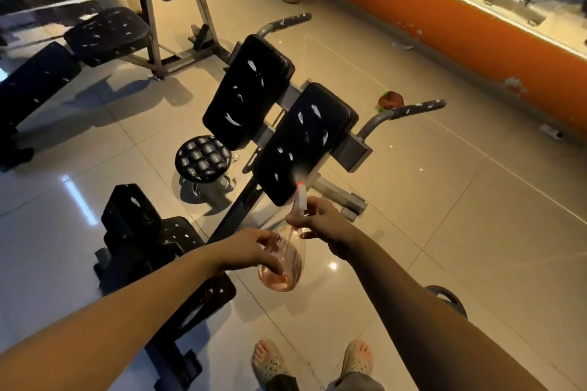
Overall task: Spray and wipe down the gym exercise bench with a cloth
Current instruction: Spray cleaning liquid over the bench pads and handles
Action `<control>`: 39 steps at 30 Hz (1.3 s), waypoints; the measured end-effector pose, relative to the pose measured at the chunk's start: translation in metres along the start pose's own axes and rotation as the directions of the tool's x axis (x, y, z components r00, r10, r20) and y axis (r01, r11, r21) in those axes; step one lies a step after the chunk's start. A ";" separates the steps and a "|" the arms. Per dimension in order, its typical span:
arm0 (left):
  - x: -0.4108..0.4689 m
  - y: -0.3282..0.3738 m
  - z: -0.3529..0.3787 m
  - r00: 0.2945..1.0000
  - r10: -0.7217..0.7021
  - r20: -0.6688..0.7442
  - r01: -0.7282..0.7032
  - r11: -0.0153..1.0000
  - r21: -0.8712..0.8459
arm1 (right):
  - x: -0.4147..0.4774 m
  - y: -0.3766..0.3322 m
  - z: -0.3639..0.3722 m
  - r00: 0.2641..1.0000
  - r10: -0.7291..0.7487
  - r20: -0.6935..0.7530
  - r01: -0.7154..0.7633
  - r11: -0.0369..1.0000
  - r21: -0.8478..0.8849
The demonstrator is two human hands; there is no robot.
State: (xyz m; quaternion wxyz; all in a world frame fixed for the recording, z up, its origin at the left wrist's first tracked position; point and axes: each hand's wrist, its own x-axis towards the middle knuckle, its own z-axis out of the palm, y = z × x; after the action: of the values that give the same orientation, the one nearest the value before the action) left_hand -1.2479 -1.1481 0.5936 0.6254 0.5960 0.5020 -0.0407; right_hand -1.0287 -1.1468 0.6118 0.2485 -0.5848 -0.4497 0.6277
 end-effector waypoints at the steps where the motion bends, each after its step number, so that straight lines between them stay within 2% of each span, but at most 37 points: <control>1: 0.000 0.009 -0.004 1.000 0.020 -0.009 -0.020 1.000 -0.019 | 0.000 -0.009 -0.004 0.999 -0.021 -0.026 0.021 1.000 -0.006; 4: -0.003 0.040 -0.015 0.996 0.085 -0.033 -0.087 0.995 -0.055 | 0.000 -0.039 -0.017 0.991 -0.095 -0.090 0.090 0.994 -0.059; 10: -0.006 0.084 -0.029 0.965 0.224 -0.137 -0.235 0.969 -0.070 | -0.001 -0.093 -0.041 0.973 -0.201 -0.118 0.187 0.976 -0.115; 19: -0.009 0.103 -0.034 0.964 0.251 -0.089 -0.256 0.966 -0.047 | -0.011 -0.108 -0.058 0.976 -0.179 -0.120 0.162 0.977 -0.137; 27: 0.003 0.124 -0.012 0.973 0.231 -0.012 -0.231 0.973 -0.006 | -0.024 -0.084 -0.092 0.974 -0.156 -0.164 0.136 0.983 -0.126; 33: 0.043 0.167 0.022 0.963 0.269 -0.030 -0.269 0.963 0.015 | -0.049 -0.079 -0.162 0.972 -0.216 -0.095 0.206 0.973 -0.106; 39: 0.106 0.261 0.069 0.947 0.305 -0.104 -0.297 0.951 0.081 | -0.065 -0.077 -0.281 0.952 -0.292 -0.087 0.285 0.954 -0.092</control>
State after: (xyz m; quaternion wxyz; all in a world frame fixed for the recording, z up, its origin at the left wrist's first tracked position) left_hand -0.9867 -1.0694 0.6910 0.5747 0.6868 0.4389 0.0735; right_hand -0.7639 -1.0884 0.7360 0.3366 -0.5527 -0.5416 0.5365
